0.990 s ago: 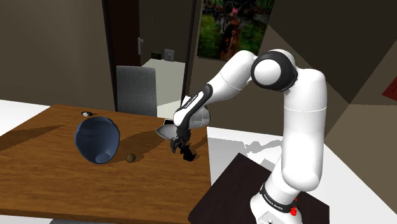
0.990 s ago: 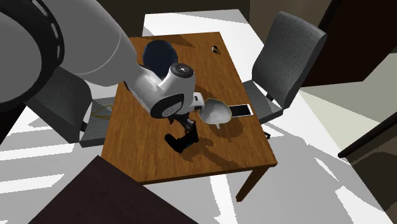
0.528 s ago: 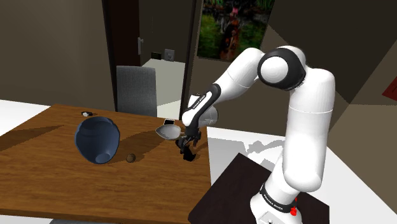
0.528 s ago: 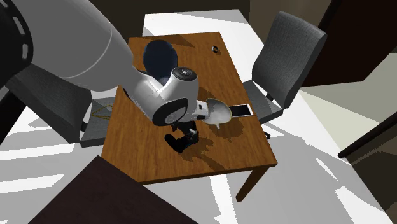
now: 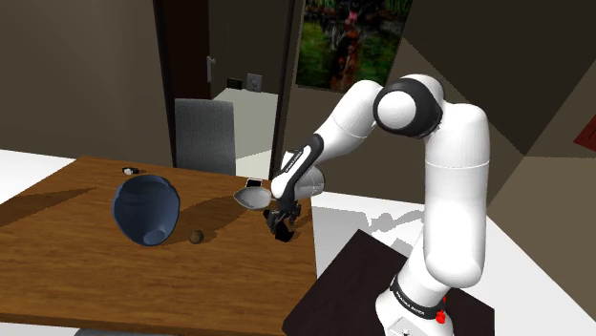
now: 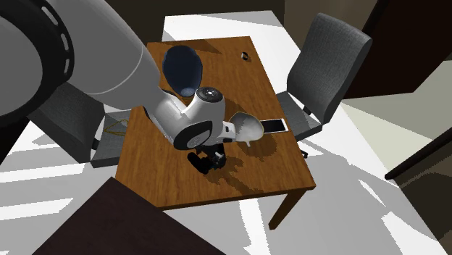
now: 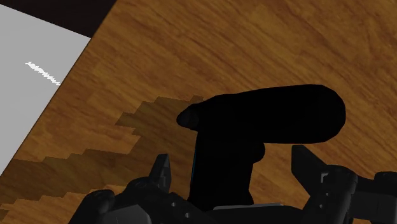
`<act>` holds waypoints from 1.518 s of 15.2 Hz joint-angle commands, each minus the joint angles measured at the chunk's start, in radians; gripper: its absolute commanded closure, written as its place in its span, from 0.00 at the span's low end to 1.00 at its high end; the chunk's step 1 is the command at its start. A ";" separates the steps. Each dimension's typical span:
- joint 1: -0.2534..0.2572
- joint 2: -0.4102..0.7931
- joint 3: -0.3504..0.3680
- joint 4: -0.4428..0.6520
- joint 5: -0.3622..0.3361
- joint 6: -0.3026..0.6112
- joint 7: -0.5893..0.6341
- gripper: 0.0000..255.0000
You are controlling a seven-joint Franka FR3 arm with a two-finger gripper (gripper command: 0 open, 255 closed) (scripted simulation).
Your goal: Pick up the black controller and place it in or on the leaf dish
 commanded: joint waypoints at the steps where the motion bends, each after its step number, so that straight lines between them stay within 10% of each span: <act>1: -0.001 0.003 0.001 0.002 0.001 0.001 -0.001 0.00; 5: -0.001 0.002 0.001 0.002 0.001 0.001 -0.001 0.00; 6: -0.001 0.002 0.001 0.002 0.001 0.001 -0.001 1.00; 23: 0.027 -0.111 -0.040 -0.019 -0.059 -0.089 0.049 1.00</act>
